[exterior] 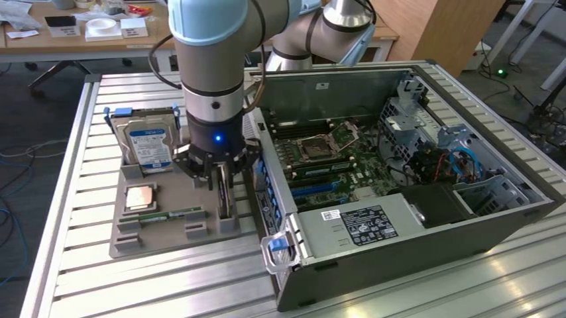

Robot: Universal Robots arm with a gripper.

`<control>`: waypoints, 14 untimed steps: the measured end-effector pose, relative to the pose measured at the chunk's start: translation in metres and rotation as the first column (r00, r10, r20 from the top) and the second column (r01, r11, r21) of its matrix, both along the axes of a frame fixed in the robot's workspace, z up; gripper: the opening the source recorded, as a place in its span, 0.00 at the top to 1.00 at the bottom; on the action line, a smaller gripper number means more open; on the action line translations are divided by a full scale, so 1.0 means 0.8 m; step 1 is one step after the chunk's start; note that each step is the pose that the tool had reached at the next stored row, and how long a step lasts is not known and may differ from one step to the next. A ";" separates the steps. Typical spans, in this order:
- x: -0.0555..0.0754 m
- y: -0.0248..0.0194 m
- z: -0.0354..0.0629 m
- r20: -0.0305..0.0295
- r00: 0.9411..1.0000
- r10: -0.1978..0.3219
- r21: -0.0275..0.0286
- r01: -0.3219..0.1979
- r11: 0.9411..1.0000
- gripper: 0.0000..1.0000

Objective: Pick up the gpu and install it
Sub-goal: 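Pick up the gpu and move the gpu toward the slot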

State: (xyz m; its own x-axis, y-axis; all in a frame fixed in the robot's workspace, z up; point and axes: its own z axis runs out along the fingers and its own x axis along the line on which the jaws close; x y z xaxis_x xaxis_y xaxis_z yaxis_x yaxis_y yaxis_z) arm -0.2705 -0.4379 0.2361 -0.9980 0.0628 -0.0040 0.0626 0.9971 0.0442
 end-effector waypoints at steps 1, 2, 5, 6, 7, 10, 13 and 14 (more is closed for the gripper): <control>0.000 0.0000 -0.001 0.000 1.000 0.000 0.000 0.000 1.000 0.58; 0.000 0.0000 -0.001 0.001 1.000 0.000 0.000 0.000 1.000 0.58; 0.000 0.0005 -0.002 0.001 1.000 0.000 0.000 0.000 1.000 0.58; 0.000 0.0011 -0.002 0.001 1.000 0.000 0.000 0.000 1.000 0.58; -0.001 0.0014 -0.002 0.001 1.000 0.000 0.000 0.000 1.000 0.58; -0.002 0.0017 -0.002 0.001 1.000 0.000 0.000 0.000 1.000 0.58; -0.003 0.0017 -0.003 0.001 1.000 0.000 0.000 0.000 1.000 0.58; -0.003 0.0017 -0.004 0.001 1.000 0.000 0.000 0.000 1.000 0.58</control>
State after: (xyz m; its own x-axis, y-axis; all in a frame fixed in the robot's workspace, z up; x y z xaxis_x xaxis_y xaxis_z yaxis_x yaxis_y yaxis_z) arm -0.2727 -0.4365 0.2330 -0.9980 0.0628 -0.0048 0.0625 0.9971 0.0445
